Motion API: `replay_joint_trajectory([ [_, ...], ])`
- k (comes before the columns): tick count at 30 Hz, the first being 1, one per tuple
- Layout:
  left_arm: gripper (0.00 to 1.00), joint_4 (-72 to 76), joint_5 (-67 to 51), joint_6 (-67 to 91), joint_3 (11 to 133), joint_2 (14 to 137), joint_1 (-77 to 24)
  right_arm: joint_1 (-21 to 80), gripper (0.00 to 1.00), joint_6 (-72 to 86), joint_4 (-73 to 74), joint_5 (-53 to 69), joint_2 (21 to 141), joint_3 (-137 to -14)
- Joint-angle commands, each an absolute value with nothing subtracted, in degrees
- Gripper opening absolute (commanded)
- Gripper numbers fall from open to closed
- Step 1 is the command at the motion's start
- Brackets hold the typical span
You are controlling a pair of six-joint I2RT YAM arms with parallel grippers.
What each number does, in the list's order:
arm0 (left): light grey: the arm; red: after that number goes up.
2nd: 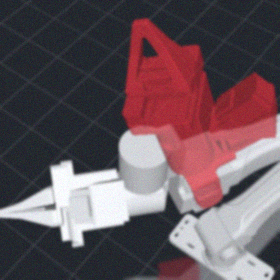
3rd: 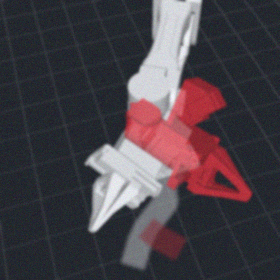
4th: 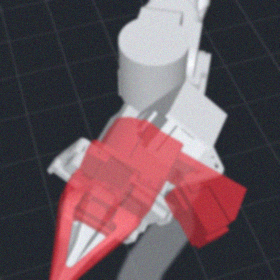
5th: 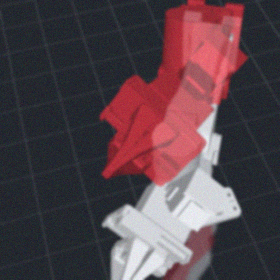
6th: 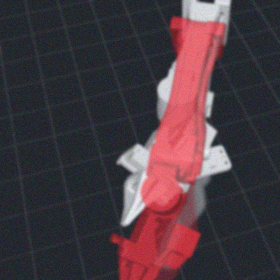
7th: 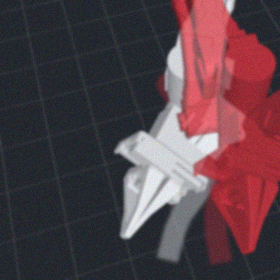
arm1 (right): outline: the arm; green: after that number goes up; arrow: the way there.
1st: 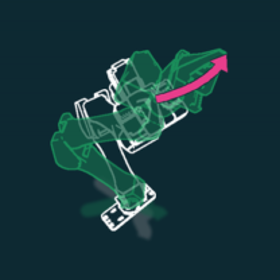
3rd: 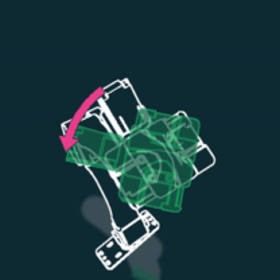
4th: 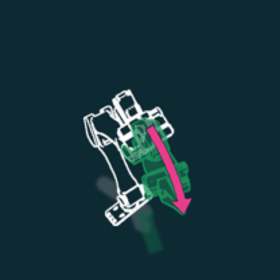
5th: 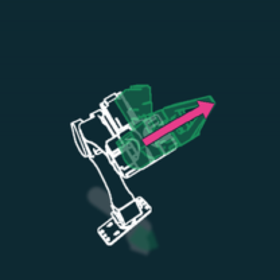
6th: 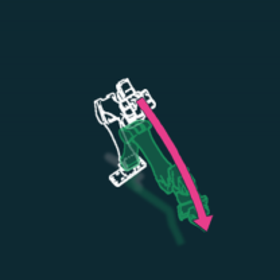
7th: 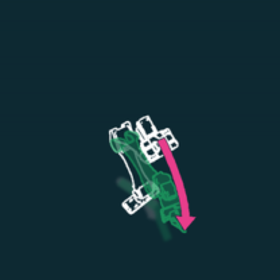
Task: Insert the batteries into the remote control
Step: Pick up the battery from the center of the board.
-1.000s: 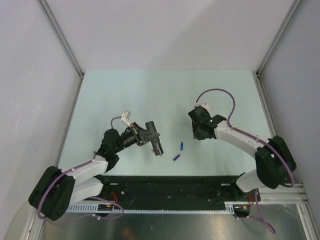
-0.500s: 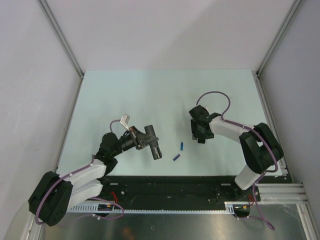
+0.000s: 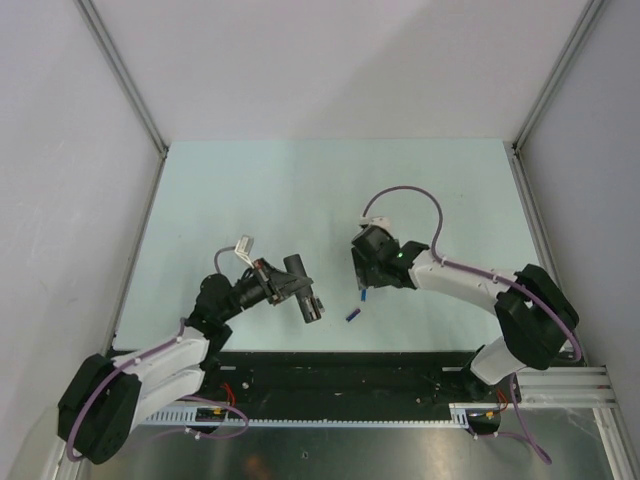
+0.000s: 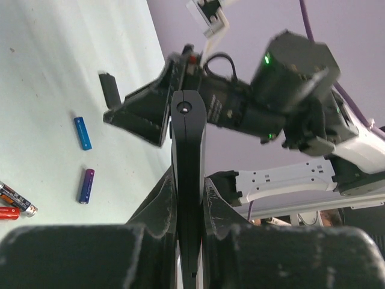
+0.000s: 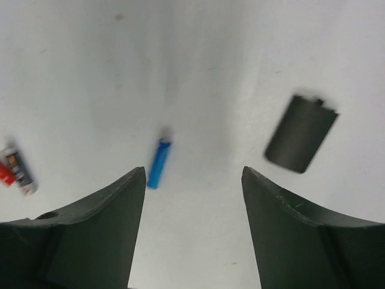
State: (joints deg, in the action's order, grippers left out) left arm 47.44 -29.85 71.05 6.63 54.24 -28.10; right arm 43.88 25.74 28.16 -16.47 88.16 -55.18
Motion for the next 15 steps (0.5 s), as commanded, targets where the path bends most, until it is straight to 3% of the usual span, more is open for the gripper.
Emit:
replay_joint_trajectory([
  [1, 0.0, 51.1, -26.7, 72.2, 4.2, 50.3, -27.8, 51.1, 0.69, 31.0, 26.7, -23.5, 86.6, -55.4],
  [9, 0.0, 51.2, -28.0, 70.1, 2.8, 47.1, -27.7, 50.5, 0.67, 33.9, 23.5, -19.8, 88.2, -54.3],
  [15, 0.0, 51.2, -27.0, 69.5, 1.8, 46.5, -27.7, 48.3, 0.53, 32.9, 21.7, -16.3, 91.1, -54.3],
])
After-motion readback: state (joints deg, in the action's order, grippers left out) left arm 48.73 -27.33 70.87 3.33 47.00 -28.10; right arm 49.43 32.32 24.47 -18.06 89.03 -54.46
